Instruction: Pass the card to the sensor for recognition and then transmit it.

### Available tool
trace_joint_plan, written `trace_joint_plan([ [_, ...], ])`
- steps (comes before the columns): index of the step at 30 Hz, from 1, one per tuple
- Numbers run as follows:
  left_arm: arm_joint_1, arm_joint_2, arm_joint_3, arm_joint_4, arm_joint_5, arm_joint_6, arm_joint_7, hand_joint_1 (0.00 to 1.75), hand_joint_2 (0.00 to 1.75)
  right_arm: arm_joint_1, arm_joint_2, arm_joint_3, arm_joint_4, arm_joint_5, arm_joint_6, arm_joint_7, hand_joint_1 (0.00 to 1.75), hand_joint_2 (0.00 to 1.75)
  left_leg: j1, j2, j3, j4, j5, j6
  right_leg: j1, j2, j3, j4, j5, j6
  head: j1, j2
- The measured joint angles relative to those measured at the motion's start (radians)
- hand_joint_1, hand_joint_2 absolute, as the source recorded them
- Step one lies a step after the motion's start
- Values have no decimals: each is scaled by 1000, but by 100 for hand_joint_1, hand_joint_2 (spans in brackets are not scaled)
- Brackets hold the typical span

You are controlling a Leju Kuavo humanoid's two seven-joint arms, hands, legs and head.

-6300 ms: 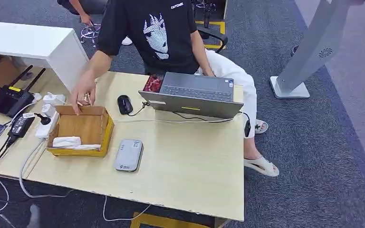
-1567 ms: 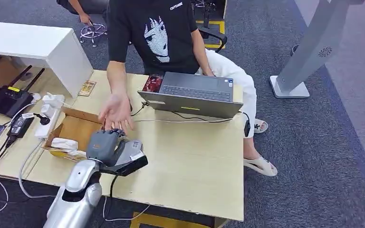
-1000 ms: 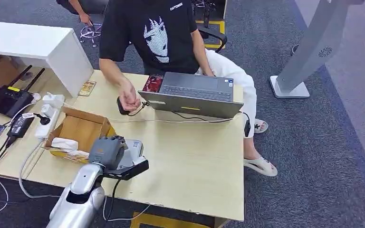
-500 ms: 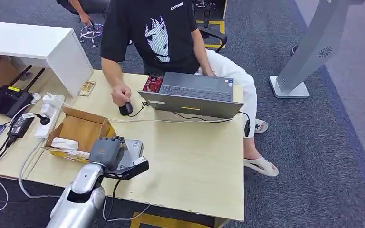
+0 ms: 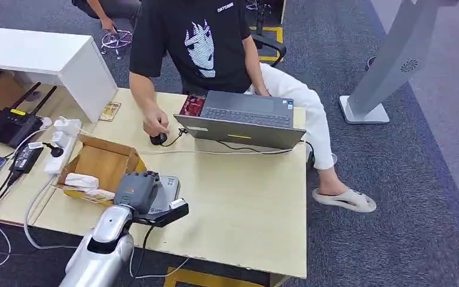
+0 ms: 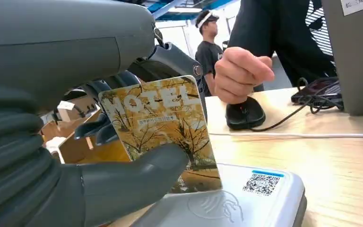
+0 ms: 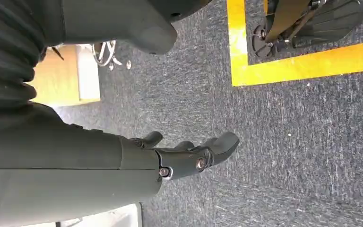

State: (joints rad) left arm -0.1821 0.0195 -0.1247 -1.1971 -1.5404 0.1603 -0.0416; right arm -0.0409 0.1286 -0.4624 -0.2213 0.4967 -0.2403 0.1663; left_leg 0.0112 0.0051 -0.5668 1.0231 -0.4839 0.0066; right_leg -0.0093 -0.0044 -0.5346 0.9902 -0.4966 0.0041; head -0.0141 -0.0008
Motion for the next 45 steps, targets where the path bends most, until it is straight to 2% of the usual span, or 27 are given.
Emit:
trace_joint_plan([
  [7,0,-10,25,-14,22,41,-23,175,175,0,3,-32,0,37,5,-2,0,175,0,0,0,0,0,0,0,0,-1,0,0,0,0,0],
  [22,-8,-19,50,-52,26,46,-26,175,175,-2,8,-55,0,45,6,-2,0,175,0,0,0,0,0,0,0,0,-1,0,0,0,0,0],
  [27,-11,-23,63,-83,50,68,-34,175,175,-2,8,-63,0,64,8,-2,0,175,0,0,0,0,0,0,0,0,-1,0,0,0,0,0],
  [30,-36,-24,85,-142,69,64,-40,175,175,-2,8,-72,0,90,18,-6,0,175,0,0,-1,0,0,0,0,0,-1,0,0,0,0,0],
  [34,-91,-22,132,-209,68,17,-35,175,175,-2,8,-85,0,118,26,-8,0,175,0,0,0,0,0,0,0,0,0,0,0,0,0,0],
  [39,-144,-9,177,-219,19,33,-12,175,175,-3,8,-101,0,148,28,-6,0,175,0,0,0,0,1,-1,0,0,-1,1,0,0,0,0],
  [45,-216,-3,227,-227,2,18,-4,175,175,-5,8,-115,-2,181,25,-16,0,175,0,0,-1,0,1,-1,0,0,-1,1,0,0,0,0],
])
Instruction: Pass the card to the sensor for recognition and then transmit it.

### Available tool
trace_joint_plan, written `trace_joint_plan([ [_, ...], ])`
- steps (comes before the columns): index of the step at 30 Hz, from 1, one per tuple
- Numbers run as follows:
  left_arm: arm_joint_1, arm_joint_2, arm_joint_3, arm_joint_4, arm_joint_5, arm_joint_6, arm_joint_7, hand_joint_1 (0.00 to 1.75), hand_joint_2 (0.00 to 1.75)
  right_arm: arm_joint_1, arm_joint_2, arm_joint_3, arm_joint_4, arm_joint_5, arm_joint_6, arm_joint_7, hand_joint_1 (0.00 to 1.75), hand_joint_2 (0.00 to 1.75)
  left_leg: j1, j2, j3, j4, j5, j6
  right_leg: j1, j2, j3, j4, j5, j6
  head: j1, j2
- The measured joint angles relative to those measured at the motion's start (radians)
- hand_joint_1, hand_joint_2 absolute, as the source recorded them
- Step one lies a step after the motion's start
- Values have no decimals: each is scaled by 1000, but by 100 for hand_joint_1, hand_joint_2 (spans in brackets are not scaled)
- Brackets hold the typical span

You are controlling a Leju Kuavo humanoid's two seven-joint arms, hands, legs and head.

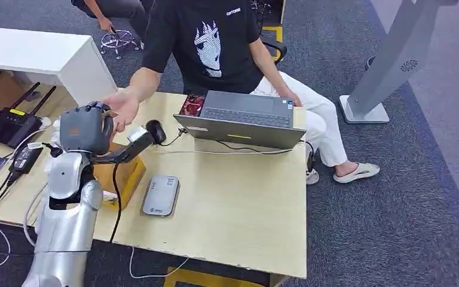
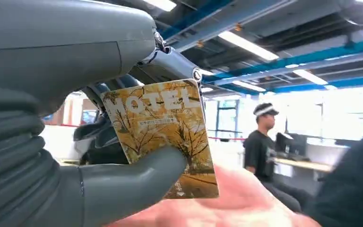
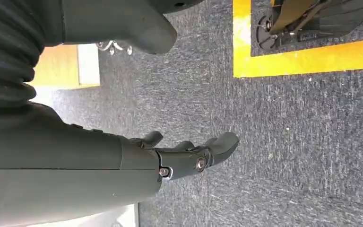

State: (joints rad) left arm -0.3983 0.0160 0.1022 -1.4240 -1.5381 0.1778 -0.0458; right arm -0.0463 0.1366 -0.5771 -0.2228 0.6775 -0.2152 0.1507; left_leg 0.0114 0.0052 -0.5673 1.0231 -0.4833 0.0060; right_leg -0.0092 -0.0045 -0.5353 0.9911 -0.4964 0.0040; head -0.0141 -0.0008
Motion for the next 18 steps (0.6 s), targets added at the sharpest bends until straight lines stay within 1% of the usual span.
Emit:
trace_joint_plan([
  [6,-18,0,19,-3,-8,2,1,175,175,-2,0,-8,-1,13,1,-2,0,175,0,0,0,0,0,0,0,0,0,0,0,0,0,0],
  [7,-20,-1,22,-3,-12,2,1,35,175,-2,0,-10,-2,13,2,-2,0,175,0,0,0,0,0,0,0,0,0,0,0,0,0,0],
  [8,-23,-1,22,-3,-15,3,1,0,175,-2,0,-11,-2,14,2,0,0,175,0,0,0,0,0,0,0,0,0,0,0,0,0,0],
  [12,-24,-9,22,-10,-25,15,2,0,175,-3,0,-20,-2,29,4,10,0,175,0,0,0,0,0,0,0,0,0,0,0,0,0,0],
  [18,-22,-34,22,-42,-24,22,2,0,175,-5,0,-35,-3,47,10,15,0,175,0,0,0,0,0,0,0,0,0,0,0,0,0,0],
])
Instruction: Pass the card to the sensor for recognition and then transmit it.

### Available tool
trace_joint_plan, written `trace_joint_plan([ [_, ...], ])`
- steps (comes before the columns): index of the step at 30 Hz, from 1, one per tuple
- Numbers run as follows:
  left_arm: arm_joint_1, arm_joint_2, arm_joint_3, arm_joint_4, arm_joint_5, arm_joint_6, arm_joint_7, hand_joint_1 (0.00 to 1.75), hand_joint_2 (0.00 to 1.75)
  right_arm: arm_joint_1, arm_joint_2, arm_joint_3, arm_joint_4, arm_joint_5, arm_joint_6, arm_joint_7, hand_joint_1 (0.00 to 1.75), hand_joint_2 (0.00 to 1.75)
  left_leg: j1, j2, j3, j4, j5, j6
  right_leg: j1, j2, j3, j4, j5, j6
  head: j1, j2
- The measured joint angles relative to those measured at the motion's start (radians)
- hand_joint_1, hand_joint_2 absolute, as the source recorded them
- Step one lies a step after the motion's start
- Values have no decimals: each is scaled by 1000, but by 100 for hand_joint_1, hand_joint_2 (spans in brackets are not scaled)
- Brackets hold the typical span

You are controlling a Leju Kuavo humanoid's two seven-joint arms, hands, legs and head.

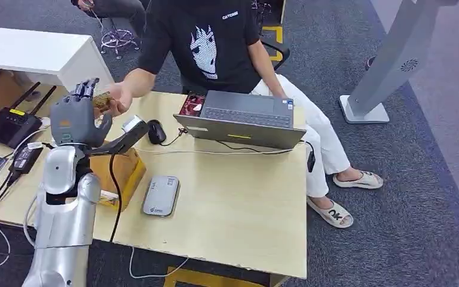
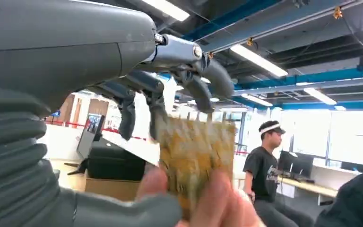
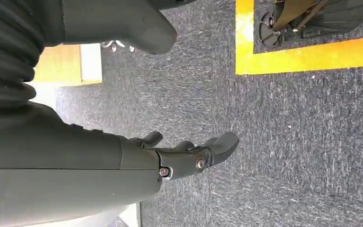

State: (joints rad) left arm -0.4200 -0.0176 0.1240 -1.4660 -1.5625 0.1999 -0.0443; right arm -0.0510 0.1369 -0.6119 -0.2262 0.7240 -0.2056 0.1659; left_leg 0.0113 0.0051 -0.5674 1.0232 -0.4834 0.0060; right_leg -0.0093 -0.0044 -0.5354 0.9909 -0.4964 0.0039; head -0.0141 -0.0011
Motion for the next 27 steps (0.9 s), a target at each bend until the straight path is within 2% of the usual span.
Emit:
trace_joint_plan([
  [9,54,-21,-4,-45,8,0,-39,0,175,-1,2,-34,-2,25,0,-6,0,175,0,1,1,0,0,0,0,0,0,0,0,0,0,0],
  [13,148,-21,-45,-74,0,16,-56,0,175,-1,8,-66,-5,29,-5,-6,0,175,0,1,0,0,0,0,0,1,0,0,0,0,0,0],
  [19,319,-10,-112,-196,26,24,-59,0,175,-1,19,-119,-8,21,-18,-6,0,175,0,1,-1,0,-1,0,0,2,-1,0,-1,0,-1,0],
  [27,509,6,-136,-352,74,49,-65,0,175,0,33,-170,-14,19,-31,4,0,175,0,1,-1,0,-1,0,0,1,-2,0,-1,0,-2,0],
])
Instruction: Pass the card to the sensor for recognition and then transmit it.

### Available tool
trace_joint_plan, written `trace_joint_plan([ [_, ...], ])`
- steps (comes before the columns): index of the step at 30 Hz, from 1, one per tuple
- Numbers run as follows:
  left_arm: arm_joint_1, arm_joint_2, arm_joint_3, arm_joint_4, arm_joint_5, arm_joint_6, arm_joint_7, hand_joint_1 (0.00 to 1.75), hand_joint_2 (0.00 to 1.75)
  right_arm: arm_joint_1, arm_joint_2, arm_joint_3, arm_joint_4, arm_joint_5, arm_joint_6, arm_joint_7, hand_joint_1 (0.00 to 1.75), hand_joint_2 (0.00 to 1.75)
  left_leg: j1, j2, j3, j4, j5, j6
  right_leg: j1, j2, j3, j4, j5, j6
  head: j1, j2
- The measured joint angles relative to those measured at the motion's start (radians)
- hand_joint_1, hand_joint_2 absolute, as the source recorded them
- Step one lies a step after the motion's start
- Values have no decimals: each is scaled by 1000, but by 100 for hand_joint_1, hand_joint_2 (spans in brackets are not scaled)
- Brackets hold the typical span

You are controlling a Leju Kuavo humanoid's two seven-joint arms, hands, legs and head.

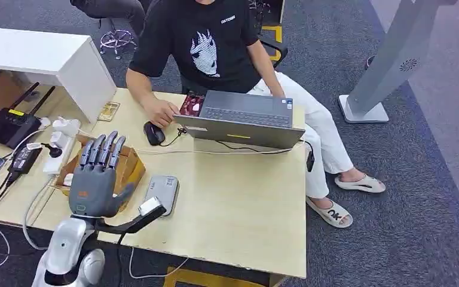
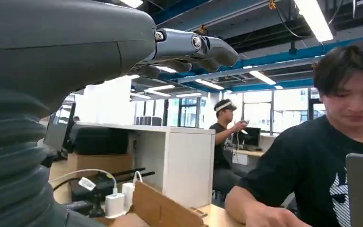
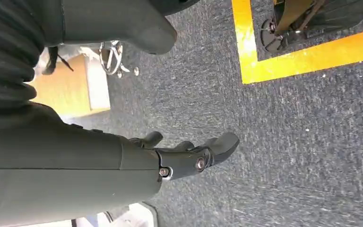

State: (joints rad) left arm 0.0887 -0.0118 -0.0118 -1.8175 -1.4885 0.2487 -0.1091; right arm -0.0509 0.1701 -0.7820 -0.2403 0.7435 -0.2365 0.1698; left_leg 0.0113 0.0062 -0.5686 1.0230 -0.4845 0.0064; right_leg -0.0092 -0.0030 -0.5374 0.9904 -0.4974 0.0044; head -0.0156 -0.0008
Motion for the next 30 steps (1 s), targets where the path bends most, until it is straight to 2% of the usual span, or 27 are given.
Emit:
trace_joint_plan([
  [8,163,18,-23,-161,-1,11,-2,0,175,0,14,-47,-9,0,-13,-6,0,175,0,0,-1,0,0,0,0,-1,0,0,0,0,0,0],
  [15,205,28,-33,-216,-13,3,11,0,175,0,20,-67,-14,0,-16,-10,0,175,0,0,0,0,0,0,0,-1,0,0,0,0,0,0],
  [20,267,58,-45,-248,-61,-75,75,0,175,0,27,-91,-17,2,-23,-6,0,175,0,0,0,0,0,0,0,-1,0,0,0,0,0,0],
  [25,348,97,-45,-273,-74,-197,172,0,175,-1,36,-124,-23,13,-33,2,0,175,0,0,-1,0,0,0,0,-1,0,0,-1,0,0,0],
  [30,370,109,-40,-274,-75,-247,230,0,175,-3,40,-146,-26,26,-35,6,0,175,0,-1,-1,0,0,0,0,-2,0,0,-1,0,0,0],
])
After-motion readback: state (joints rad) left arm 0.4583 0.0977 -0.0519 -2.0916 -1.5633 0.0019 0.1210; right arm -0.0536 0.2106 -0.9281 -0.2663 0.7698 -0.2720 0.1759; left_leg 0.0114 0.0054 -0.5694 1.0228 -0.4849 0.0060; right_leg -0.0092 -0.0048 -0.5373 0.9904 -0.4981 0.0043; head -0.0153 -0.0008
